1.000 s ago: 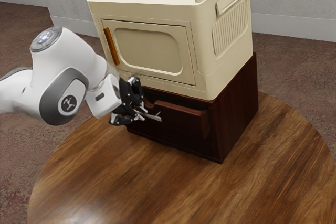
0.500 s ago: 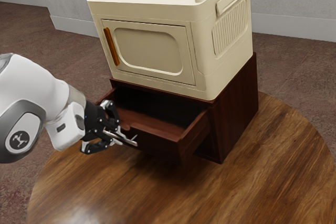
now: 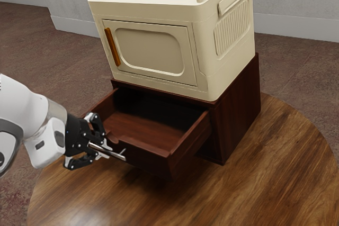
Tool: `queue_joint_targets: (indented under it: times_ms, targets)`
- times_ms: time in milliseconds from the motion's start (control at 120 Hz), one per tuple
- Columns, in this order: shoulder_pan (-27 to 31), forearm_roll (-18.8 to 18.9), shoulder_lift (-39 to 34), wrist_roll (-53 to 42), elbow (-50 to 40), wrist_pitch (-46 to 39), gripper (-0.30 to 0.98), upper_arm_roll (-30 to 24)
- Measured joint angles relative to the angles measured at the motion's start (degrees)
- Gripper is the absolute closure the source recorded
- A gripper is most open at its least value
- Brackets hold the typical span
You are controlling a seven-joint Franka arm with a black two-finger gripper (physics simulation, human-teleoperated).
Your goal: Pull the drawer handle with one arm to open the drawer
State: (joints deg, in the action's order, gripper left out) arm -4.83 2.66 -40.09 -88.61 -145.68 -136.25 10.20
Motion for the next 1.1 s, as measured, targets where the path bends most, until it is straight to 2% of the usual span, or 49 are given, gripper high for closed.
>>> queue_joint_targets:
  times_ms: [400,567,608,725,833,1000,1100]
  targets:
    - [-0.14,0.01,-0.46,-0.09,2.07,2.16,0.53,-0.41]
    - [-0.98,-0.55,0.1,-0.12,12.83,8.36,0.5,-1.43]
    - [-1.5,-0.7,1.99,-0.1,17.51,10.88,0.49,-1.57]
    - [-2.08,-0.84,13.74,0.3,33.36,19.94,0.42,-1.6]
    - [-1.51,-0.87,22.63,1.29,43.53,27.93,0.32,-1.26]
    - [-1.23,-0.83,31.1,6.08,53.64,39.53,0.15,-0.31]
    - [-0.25,-0.46,32.7,10.88,57.2,45.25,0.1,-0.34]
